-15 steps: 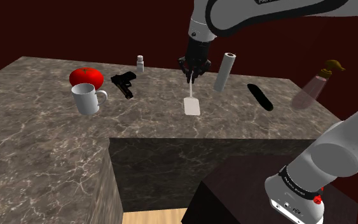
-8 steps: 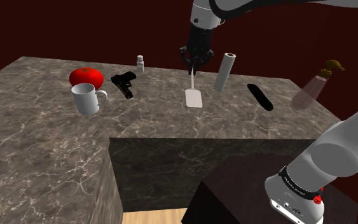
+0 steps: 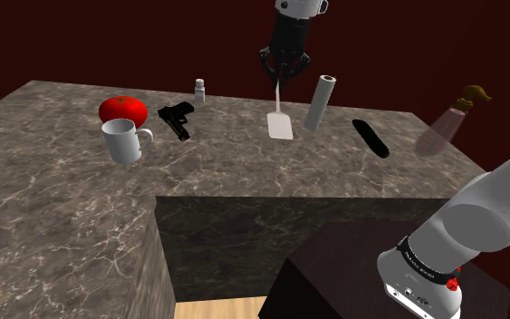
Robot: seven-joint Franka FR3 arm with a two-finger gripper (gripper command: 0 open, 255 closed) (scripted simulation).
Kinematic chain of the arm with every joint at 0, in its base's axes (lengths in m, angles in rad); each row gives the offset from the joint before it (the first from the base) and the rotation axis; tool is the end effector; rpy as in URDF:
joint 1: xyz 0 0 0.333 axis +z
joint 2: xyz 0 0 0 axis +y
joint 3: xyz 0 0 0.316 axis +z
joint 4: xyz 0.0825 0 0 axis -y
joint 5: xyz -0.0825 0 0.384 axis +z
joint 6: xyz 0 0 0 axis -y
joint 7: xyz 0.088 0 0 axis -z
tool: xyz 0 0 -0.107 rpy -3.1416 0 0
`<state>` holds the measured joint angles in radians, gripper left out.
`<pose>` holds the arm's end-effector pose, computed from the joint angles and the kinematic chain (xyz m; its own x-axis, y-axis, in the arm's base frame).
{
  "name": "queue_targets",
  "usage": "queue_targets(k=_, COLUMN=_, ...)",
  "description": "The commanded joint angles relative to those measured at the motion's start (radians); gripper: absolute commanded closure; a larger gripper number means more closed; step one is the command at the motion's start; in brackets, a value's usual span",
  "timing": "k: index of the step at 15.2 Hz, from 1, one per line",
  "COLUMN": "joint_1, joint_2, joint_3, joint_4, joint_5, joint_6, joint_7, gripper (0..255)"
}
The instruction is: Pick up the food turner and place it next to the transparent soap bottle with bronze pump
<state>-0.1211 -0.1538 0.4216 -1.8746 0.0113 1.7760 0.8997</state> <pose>0.4947 0.1677 0.5727 0.8210 -0.5670 0.0665 -0.5682 -0.8229 -0.0008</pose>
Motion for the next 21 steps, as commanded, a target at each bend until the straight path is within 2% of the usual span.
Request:
queue_targets(k=1, joint_1=0.0, joint_2=0.001, joint_3=0.001, joint_4=0.03, joint_5=-0.001, joint_6=-0.029, joint_7=0.002, gripper=255)
queue_targets(k=21, joint_1=0.002, joint_2=0.084, joint_3=0.013, joint_4=0.392, joint_5=-0.035, joint_6=-0.315, joint_7=0.017, gripper=255)
